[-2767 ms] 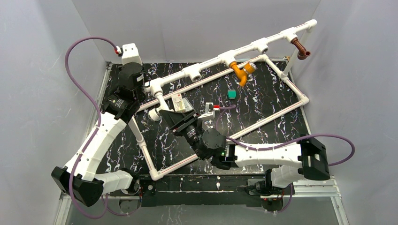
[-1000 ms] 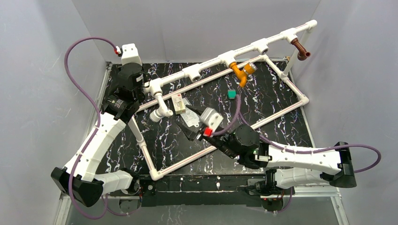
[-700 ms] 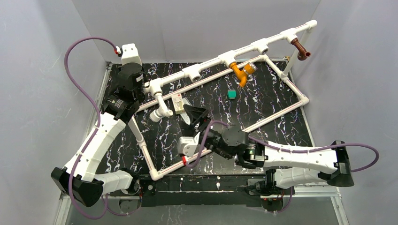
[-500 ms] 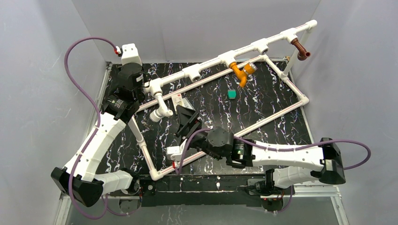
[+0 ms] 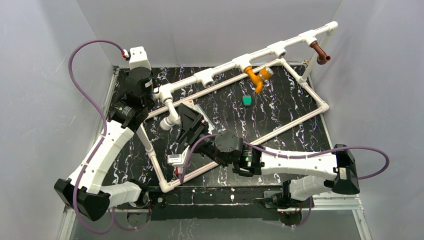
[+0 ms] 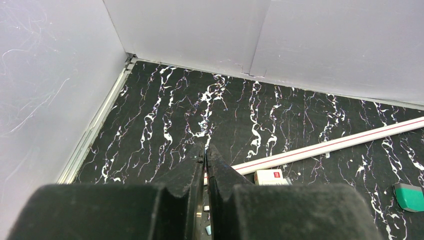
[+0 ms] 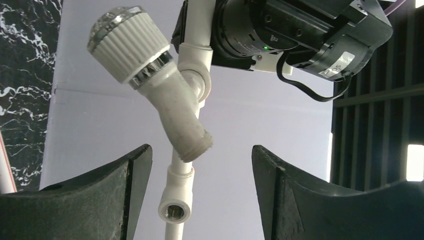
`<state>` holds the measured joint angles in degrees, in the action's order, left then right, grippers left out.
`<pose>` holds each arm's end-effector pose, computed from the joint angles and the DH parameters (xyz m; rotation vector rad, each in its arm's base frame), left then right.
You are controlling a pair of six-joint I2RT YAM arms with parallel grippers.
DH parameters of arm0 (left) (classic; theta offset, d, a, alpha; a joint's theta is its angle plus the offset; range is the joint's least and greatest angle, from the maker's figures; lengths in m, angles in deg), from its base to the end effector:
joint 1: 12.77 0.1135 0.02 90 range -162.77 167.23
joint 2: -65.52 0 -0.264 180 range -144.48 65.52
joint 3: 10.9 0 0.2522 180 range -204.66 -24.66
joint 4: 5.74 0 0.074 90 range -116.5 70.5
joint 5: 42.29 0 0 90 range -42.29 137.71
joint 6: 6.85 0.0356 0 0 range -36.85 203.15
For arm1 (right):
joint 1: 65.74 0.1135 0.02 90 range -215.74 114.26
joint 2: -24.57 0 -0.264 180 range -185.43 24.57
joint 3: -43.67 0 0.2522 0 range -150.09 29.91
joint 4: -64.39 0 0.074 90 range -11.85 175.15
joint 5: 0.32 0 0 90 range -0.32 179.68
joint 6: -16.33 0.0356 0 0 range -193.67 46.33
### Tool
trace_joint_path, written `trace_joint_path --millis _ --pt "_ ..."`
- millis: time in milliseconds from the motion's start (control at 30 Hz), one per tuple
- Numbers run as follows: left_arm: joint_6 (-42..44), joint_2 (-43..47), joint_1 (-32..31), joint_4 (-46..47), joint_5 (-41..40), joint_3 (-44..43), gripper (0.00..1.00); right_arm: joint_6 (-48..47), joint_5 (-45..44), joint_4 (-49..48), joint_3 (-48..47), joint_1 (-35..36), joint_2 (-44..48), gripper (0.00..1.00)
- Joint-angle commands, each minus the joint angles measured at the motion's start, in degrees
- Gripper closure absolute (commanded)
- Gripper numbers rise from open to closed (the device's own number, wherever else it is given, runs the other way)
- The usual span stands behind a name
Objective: Install the water faucets
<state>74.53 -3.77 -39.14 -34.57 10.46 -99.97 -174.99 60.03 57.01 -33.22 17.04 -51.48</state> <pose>0.2470 -0.0984 0.4297 -0.2119 1.6842 0.1059 0.0567 0.3077 0.3884 -1.4273 0.3810 -0.6319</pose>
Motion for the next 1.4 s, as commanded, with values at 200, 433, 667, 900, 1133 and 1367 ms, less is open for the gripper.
trace_joint_path --millis 200,433,667,900,1133,1367 --pt "0.2 -6.4 -2.9 -23.2 8.2 9.6 0.95 -4.0 1.1 -1.2 -2.7 0.2 -1.5 0.2" --pt "0.3 -6.7 -3.0 -23.2 8.1 9.6 0.95 -6.0 0.3 -2.6 -4.3 0.3 -4.2 0.21" --pt "0.3 -6.9 -3.0 -23.1 8.1 9.5 0.95 -8.2 0.0 -3.8 -5.4 0.2 -6.3 0.27" --pt "0.4 -7.1 -3.0 -23.0 8.2 9.4 0.95 -9.5 -0.1 -5.2 -5.6 0.3 -7.8 0.35" --pt "0.4 -7.3 -3.1 -23.0 8.2 9.4 0.95 -8.5 -1.5 -9.0 -5.4 0.3 -8.6 0.63" --pt "0.4 -7.5 -3.1 -23.0 8.2 9.4 0.95 -4.3 -1.6 -13.7 -2.5 0.4 -8.6 0.98"
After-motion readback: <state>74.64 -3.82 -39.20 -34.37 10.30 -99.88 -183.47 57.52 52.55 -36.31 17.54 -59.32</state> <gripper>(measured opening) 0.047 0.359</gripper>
